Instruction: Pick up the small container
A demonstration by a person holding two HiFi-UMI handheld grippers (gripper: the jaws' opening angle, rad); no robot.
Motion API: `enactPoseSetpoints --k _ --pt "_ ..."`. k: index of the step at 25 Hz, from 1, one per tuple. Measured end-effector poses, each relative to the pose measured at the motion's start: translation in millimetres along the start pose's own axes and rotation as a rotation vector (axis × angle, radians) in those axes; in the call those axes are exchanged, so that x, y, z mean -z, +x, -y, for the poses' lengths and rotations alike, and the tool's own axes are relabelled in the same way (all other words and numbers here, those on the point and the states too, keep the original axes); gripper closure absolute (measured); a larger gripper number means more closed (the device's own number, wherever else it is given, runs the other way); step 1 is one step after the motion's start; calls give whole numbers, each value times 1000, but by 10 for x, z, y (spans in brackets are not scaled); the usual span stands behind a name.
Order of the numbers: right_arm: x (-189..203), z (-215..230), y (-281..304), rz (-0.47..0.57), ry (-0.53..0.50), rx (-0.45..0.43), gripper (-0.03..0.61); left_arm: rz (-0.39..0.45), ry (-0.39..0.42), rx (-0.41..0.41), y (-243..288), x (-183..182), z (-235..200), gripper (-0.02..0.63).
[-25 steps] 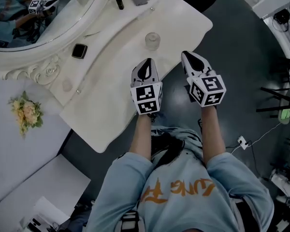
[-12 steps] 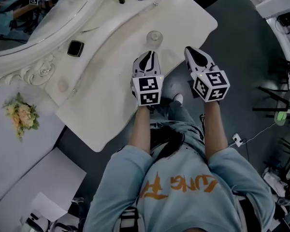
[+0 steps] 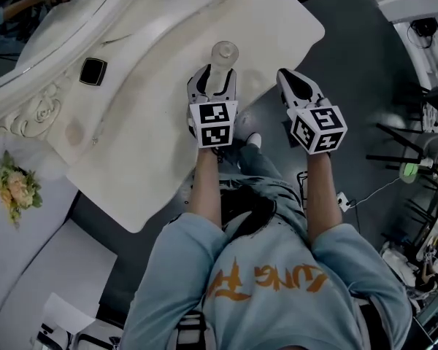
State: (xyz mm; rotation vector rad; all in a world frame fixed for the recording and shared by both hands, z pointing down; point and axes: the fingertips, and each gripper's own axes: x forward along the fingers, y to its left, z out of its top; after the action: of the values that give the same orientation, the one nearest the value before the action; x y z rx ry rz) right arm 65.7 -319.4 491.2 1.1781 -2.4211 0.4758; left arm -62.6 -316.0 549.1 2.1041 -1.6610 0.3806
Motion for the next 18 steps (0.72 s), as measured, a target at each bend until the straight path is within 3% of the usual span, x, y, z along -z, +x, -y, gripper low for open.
enactPoseSetpoints --k 3,8,18 --pt "40 33 46 -17 -6 14 549 -5 39 1 116 -4 -48 337" --pt "80 26 117 -36 -12 23 548 -16 87 46 317 -52 -88 300" --pt "106 231 78 -44 19 88 548 -37 157 117 603 -99 30 295"
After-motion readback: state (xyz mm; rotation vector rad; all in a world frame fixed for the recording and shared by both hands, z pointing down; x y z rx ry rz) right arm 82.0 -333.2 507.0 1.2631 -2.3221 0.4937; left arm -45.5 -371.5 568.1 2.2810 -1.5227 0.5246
